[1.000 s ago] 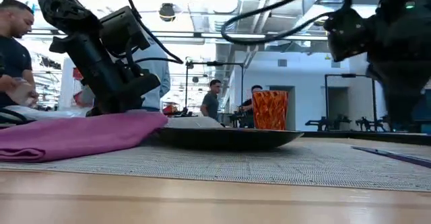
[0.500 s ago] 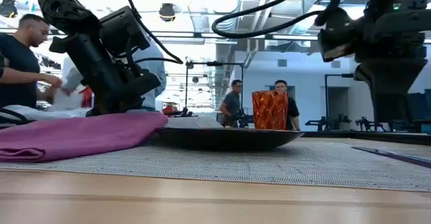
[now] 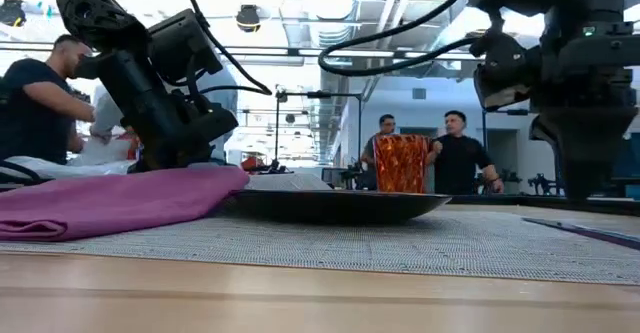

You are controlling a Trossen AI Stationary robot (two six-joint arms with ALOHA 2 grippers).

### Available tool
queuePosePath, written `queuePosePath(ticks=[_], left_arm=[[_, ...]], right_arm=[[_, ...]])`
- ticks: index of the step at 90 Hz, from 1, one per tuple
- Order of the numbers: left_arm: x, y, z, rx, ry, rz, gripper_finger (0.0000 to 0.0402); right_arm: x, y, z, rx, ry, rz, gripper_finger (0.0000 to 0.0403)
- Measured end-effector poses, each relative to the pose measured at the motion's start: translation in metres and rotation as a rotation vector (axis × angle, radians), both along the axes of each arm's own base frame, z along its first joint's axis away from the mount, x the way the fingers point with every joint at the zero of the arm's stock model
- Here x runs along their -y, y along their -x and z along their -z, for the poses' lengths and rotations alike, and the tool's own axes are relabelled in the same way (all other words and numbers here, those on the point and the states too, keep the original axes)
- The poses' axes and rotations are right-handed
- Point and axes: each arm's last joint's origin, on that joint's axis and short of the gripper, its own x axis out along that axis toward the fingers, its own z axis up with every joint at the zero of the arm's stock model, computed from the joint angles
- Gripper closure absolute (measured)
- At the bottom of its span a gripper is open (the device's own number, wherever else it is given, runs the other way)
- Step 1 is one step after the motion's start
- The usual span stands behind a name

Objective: Set table place
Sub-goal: Adjust the blue knife on the table mat

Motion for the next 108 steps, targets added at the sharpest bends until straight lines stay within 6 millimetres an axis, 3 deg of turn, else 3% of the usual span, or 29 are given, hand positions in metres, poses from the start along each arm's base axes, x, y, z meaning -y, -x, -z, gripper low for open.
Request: queuePosePath(ticks=[40, 108], left_arm=[[0.000, 0.000, 0.000, -0.011, -0.019, 0.027, 0.0401], [0.000, 0.001, 0.000, -0.028, -0.033, 0.043, 0.0401]], right_arm=[[0.011, -0.002, 0.006, 0.027, -0.007, 0.016, 0.0403], [0.013, 0.000, 0.012, 0.026, -0.030, 0.023, 0.0403]])
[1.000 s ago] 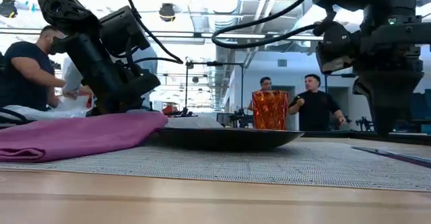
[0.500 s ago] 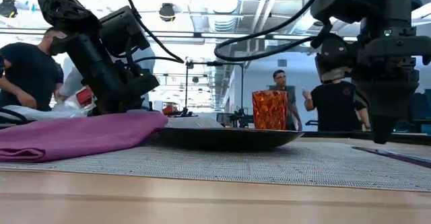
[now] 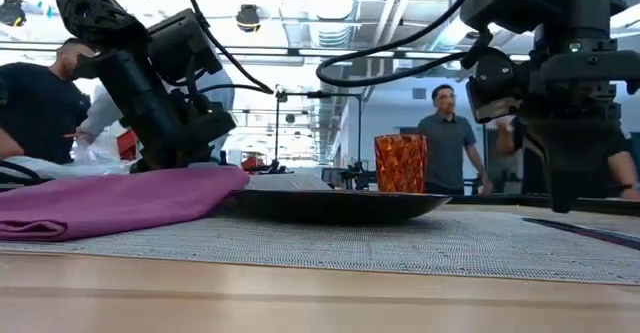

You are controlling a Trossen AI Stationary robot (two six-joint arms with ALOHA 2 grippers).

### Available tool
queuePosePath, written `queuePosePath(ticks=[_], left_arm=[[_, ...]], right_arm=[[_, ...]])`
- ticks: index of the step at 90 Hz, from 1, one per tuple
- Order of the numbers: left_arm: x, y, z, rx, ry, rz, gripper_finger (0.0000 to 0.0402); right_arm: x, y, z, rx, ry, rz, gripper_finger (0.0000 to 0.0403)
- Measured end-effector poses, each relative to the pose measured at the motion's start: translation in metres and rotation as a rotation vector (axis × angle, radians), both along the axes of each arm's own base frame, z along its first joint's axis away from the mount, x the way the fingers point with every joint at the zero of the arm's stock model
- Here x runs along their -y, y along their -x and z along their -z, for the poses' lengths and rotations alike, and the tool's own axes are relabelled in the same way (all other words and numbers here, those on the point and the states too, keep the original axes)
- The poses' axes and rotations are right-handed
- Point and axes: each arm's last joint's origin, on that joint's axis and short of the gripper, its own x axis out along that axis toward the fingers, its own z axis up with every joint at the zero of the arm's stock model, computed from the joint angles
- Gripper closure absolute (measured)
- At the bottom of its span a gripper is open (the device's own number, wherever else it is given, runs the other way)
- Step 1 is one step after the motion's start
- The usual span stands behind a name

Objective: Set table place
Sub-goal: Adjust the blue knife on the table mat

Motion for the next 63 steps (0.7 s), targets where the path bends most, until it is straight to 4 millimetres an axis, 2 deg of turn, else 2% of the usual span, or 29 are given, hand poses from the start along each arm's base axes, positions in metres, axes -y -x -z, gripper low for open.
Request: queuePosePath(ticks=[10, 63], left_arm=[[0.0000, 0.0000, 0.0000, -0.001, 0.000, 0.000, 0.0401], [-0.0001, 0.0005, 0.0002, -0.014, -0.016, 0.019, 0.0401]], right_arm=[[0.0009, 0.0039, 0.0058, -0.010, -0.002, 0.014, 0.0403], [0.0022, 0.0003, 0.0105, -0.013, -0.007, 0.033, 0.0403]])
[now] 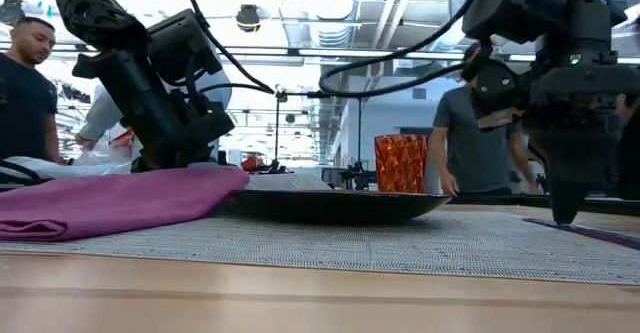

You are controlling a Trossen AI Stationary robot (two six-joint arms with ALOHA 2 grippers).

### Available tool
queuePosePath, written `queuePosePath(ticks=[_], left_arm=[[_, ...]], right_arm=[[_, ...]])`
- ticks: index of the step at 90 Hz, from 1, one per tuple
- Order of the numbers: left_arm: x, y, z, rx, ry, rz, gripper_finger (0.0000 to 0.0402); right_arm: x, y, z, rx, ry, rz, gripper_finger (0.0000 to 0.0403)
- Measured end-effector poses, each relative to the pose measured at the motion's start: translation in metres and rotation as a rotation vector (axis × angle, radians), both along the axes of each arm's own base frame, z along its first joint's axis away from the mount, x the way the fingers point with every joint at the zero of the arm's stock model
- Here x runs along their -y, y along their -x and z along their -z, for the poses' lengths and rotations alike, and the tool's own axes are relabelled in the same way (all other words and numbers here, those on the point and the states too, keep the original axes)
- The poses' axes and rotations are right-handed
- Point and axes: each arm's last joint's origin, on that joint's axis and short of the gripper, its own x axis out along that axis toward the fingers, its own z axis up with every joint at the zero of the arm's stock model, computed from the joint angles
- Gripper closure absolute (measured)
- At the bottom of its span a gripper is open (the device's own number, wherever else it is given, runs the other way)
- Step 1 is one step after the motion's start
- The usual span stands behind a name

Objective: Set table place
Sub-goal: Adjust the blue knife on the table mat

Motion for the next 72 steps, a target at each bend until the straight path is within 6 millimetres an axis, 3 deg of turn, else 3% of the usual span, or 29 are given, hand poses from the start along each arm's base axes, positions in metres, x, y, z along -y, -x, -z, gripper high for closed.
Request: queuePosePath(ticks=[24, 72], left_arm=[[0.000, 0.000, 0.000, -0.002, -0.001, 0.000, 0.0401], [0.000, 0.000, 0.000, 0.000, -0.005, 0.007, 0.0401]], right_arm=[[0.002, -0.011, 0.006, 0.038, -0.052, 0.002, 0.0403], [0.041, -0.024, 0.001, 0.090, -0.025, 0.048, 0.0403]])
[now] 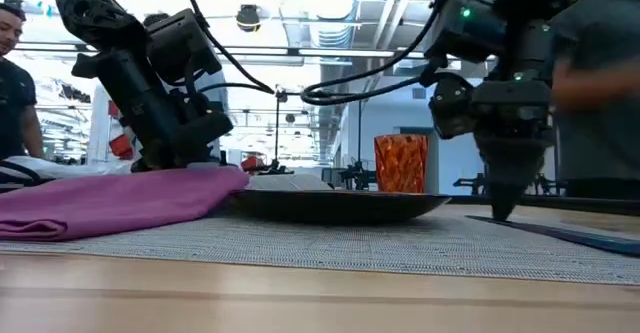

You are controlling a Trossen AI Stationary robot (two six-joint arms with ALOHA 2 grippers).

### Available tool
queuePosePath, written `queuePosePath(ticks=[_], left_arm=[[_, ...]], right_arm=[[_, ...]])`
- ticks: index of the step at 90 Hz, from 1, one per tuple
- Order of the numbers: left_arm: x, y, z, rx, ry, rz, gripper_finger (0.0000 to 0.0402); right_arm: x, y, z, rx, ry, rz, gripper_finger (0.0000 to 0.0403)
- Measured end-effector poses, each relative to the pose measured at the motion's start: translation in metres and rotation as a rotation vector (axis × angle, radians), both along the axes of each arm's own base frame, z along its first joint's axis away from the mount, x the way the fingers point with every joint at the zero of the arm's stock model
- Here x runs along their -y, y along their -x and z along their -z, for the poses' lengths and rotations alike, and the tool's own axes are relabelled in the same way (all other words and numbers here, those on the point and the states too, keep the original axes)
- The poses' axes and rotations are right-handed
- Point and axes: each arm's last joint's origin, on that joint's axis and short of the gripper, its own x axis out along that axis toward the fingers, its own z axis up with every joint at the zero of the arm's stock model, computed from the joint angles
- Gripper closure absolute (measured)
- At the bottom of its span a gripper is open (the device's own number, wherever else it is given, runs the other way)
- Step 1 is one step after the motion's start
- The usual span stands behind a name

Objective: Set table place
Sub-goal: Adjust the blue knife on the table mat

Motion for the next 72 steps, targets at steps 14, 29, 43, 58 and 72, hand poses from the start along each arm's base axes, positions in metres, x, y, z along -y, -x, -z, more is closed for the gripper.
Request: queuePosePath(ticks=[14, 29, 43, 58, 72], left_arm=[[0.000, 0.000, 0.000, 0.003, 0.000, 0.000, 0.0401], [0.000, 0.000, 0.000, 0.004, -0.004, -0.002, 0.0401], [0.000, 0.000, 0.000, 0.004, -0.005, -0.003, 0.0401], [0.000, 0.000, 0.000, 0.004, -0.005, -0.003, 0.0401], [0.000, 0.000, 0.000, 0.005, -0.005, -0.004, 0.0401]], right_arm=[[0.001, -0.004, -0.001, 0.041, -0.004, 0.004, 0.0403], [0.001, -0.004, -0.001, 0.037, -0.006, 0.003, 0.0403], [0.004, -0.005, -0.001, 0.048, -0.006, 0.015, 0.0403], [0.000, -0.008, -0.014, 0.145, -0.013, 0.015, 0.0403], [-0.015, 0.002, -0.017, 0.072, -0.044, 0.049, 0.0403]])
